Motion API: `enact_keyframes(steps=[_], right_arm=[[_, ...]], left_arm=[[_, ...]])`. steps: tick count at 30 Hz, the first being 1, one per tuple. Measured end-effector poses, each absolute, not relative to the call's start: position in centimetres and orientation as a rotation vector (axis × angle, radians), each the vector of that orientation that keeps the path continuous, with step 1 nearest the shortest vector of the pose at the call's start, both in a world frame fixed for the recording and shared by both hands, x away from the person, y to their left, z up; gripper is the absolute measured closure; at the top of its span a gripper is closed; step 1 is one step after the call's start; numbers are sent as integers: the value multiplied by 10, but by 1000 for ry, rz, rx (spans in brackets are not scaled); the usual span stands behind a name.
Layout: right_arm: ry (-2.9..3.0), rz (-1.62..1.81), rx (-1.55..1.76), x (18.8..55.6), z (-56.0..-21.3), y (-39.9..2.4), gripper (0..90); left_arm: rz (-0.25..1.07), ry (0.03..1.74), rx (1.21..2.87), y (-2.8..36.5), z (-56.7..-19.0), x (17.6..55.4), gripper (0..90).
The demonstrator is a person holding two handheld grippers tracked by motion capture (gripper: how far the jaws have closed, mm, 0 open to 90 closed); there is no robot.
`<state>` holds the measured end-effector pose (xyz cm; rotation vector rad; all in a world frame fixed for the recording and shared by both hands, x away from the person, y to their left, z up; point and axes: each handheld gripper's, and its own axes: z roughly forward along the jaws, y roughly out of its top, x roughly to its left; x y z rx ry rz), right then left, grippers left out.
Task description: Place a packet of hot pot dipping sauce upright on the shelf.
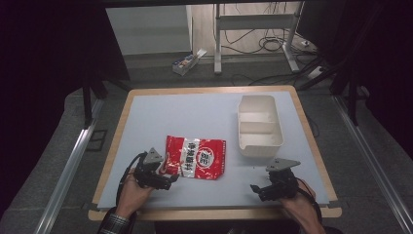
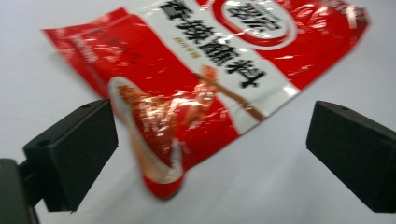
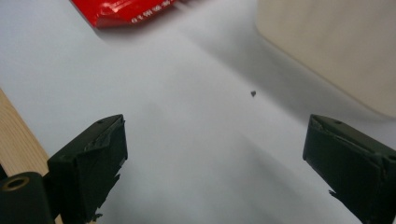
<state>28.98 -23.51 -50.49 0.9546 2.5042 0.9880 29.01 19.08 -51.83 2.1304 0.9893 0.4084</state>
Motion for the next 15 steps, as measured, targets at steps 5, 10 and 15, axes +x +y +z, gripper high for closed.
enact_keyframes(steps=[5, 10, 15], right_arm=[[2504, 976, 919, 289, -507, -233, 62], [2502, 977, 921, 289, -508, -234, 62], [2506, 972, 924, 290, -509, -234, 62]], left_arm=[[436, 957, 2107, 193, -521, 291, 49], [408, 945, 2123, 190, -524, 293, 43], [404, 955, 2115, 190, -525, 294, 35]])
